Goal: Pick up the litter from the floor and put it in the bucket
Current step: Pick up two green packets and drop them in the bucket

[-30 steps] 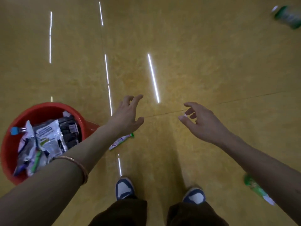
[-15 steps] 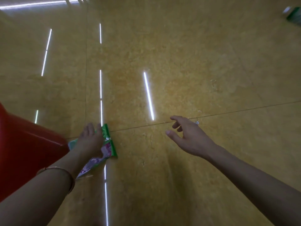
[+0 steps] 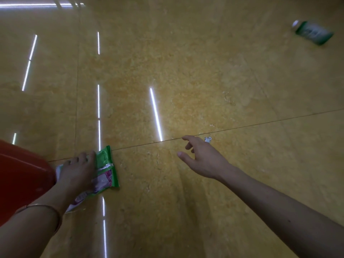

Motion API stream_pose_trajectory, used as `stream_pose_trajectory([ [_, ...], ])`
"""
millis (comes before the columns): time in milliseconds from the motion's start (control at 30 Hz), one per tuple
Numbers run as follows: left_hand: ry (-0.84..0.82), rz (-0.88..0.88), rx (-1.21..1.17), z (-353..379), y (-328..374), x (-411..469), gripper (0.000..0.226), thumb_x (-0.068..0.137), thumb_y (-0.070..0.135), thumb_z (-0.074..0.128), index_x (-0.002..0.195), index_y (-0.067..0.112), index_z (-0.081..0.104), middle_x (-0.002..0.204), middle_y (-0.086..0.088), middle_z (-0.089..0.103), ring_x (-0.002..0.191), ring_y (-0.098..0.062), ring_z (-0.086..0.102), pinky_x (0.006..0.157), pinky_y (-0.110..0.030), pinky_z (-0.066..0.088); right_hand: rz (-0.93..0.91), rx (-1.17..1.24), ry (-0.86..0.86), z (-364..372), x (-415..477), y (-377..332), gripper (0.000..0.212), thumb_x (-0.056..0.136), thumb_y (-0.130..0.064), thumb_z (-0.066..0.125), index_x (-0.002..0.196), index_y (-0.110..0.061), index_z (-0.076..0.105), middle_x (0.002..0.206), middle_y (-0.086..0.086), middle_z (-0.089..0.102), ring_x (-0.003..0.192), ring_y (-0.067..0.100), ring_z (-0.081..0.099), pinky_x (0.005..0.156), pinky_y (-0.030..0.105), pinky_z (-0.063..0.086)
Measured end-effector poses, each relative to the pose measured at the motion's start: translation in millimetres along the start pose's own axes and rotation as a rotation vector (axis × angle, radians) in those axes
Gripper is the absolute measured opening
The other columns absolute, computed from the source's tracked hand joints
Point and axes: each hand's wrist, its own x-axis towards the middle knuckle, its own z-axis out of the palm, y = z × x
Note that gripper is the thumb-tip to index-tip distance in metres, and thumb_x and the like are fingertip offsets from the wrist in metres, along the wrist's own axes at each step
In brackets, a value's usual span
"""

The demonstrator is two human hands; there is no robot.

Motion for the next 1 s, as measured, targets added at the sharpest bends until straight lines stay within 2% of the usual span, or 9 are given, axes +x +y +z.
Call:
stream_pose_trajectory([
  [67, 0.001, 0.035, -0.007, -1.9, 0.2, -2.5, 0.090, 0.066, 0.047, 0.074, 0.134, 0.010, 0.027, 0.130, -0.009, 0.037, 0.123, -0.026, 0.042, 0.094, -0.036, 0.040, 0.007, -0.016, 0.004, -1.1, -1.1, 1.1, 0.057, 0.093, -0.049, 0.046, 0.143, -0.026, 0.031, 0.130, -0.004, 0.050, 0.114, 0.013, 0.052, 0.092, 0.038, 0.048],
  [133, -0.001, 0.074, -0.014, -1.9, 3.3, -6.3, 0.087, 0.066, 0.049, 0.074, 0.130, 0.009, 0.030, 0.129, -0.009, 0.036, 0.122, -0.025, 0.039, 0.096, -0.034, 0.039, 0.012, -0.024, 0.006, -0.4, -3.4, 1.5, 0.058, 0.093, -0.050, 0.046, 0.143, -0.026, 0.030, 0.130, -0.004, 0.050, 0.114, 0.013, 0.052, 0.092, 0.038, 0.048],
  [367, 0.010, 0.141, -0.042, -4.0, 22.1, -15.0, 0.097, 0.060, 0.064, 0.072, 0.129, 0.012, 0.030, 0.129, -0.007, 0.041, 0.120, -0.024, 0.043, 0.096, -0.035, 0.040, 0.028, -0.052, -0.011, 4.3, -13.1, 8.3, 0.060, 0.092, -0.051, 0.046, 0.144, -0.025, 0.029, 0.130, -0.003, 0.050, 0.115, 0.015, 0.052, 0.093, 0.039, 0.048],
  [533, 0.015, 0.280, -0.215, -31.9, 68.3, -17.7, 0.119, 0.059, 0.058, 0.076, 0.145, 0.011, 0.008, 0.138, -0.012, 0.032, 0.125, -0.030, 0.038, 0.095, -0.040, 0.043, 0.040, -0.047, 0.001, 1.8, -22.4, 17.5, 0.060, 0.092, -0.050, 0.047, 0.144, -0.024, 0.029, 0.131, -0.002, 0.050, 0.117, 0.014, 0.051, 0.094, 0.038, 0.047],
  [667, 0.092, 0.428, -0.265, -77.0, 108.2, -25.3, 0.126, 0.063, 0.060, 0.072, 0.147, 0.007, -0.005, 0.137, -0.018, 0.031, 0.122, -0.035, 0.040, 0.096, -0.043, 0.042, 0.044, -0.042, 0.038, -5.2, -29.6, 25.1, 0.061, 0.092, -0.051, 0.048, 0.143, -0.025, 0.030, 0.128, -0.003, 0.051, 0.114, 0.013, 0.051, 0.092, 0.038, 0.048],
  [767, 0.095, 0.517, -0.339, -111.6, 128.3, -34.8, 0.129, 0.065, 0.059, 0.071, 0.146, 0.012, -0.018, 0.137, -0.018, 0.032, 0.118, -0.035, 0.046, 0.094, -0.044, 0.046, 0.043, -0.024, 0.106, -15.9, -35.2, 33.0, 0.060, 0.091, -0.050, 0.049, 0.142, -0.024, 0.033, 0.124, -0.003, 0.054, 0.108, 0.012, 0.052, 0.089, 0.034, 0.048],
  [900, 0.071, 0.549, -0.318, -149.7, 148.8, -38.8, 0.132, 0.067, 0.059, 0.071, 0.142, 0.018, -0.030, 0.143, -0.019, 0.028, 0.120, -0.037, 0.046, 0.094, -0.047, 0.046, 0.065, -0.014, 0.155, -36.0, -46.4, 49.1, 0.059, 0.091, -0.049, 0.051, 0.141, -0.023, 0.036, 0.121, -0.003, 0.055, 0.099, 0.008, 0.050, 0.083, 0.027, 0.044],
  [1000, 0.046, 0.525, -0.416, -175.2, 165.4, -35.8, 0.134, 0.065, 0.058, 0.072, 0.142, 0.017, -0.030, 0.146, -0.023, 0.026, 0.121, -0.039, 0.046, 0.097, -0.047, 0.045, 0.109, -0.010, 0.172, -50.2, -54.3, 63.2, 0.060, 0.090, -0.050, 0.050, 0.141, -0.021, 0.036, 0.122, -0.001, 0.056, 0.100, 0.013, 0.054, 0.086, 0.030, 0.047],
])
